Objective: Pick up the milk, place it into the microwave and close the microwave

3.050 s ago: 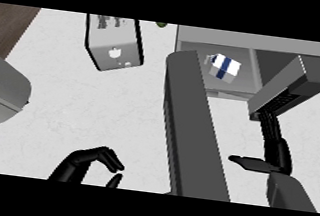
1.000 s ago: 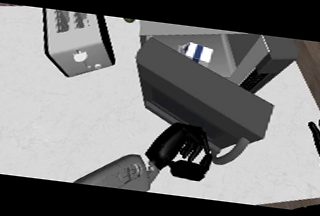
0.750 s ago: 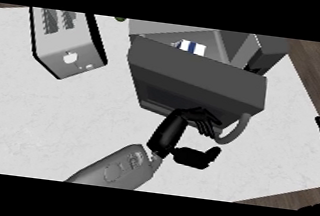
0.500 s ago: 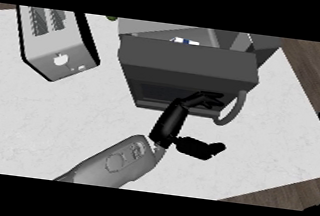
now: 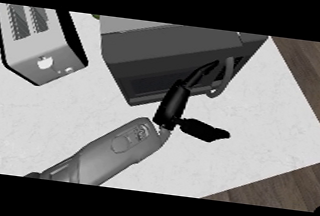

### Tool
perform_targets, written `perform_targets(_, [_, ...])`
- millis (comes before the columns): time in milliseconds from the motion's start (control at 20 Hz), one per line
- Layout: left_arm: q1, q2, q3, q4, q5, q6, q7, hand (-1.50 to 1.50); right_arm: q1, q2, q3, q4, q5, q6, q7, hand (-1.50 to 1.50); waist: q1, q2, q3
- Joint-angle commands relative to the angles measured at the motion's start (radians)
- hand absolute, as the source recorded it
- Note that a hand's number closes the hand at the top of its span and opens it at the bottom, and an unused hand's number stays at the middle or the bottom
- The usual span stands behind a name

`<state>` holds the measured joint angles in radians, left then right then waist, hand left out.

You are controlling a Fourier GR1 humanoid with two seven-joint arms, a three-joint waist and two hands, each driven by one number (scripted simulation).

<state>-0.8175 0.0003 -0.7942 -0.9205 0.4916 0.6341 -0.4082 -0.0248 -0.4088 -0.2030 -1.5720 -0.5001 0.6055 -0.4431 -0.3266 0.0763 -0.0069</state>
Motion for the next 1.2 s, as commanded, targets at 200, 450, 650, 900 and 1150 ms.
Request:
perform_targets(200, [-0.075, 0.0, 0.02, 0.058, 0.081, 0.028, -0.051, -1.5, -0.044, -0.038, 0.001, 0.0, -0.07, 0.043, 0.042, -1.5, -0.037, 0.012, 0.001])
perform_targets(450, [-0.097, 0.0, 0.009, 0.098, 0.107, 0.038, -0.077, -1.5, -0.064, -0.056, 0.004, -0.007, -0.103, 0.059, 0.064, -1.5, -0.056, 0.014, 0.003])
perform_targets(650, [-0.123, 0.0, 0.01, 0.109, 0.136, 0.043, -0.093, -1.5, -0.089, -0.073, -0.001, -0.002, -0.129, 0.063, 0.083, -1.5, -0.064, 0.016, 0.003])
perform_targets(900, [-0.129, 0.0, 0.01, 0.135, 0.168, 0.037, -0.127, -1.5, -0.101, -0.086, -0.004, 0.003, -0.148, 0.063, 0.1, -1.5, -0.071, 0.023, 0.003])
perform_targets(1150, [-0.14, 0.0, 0.005, 0.147, 0.196, 0.049, -0.149, -1.5, -0.111, -0.1, -0.011, 0.011, -0.172, 0.066, 0.114, -1.5, -0.088, 0.024, 0.004])
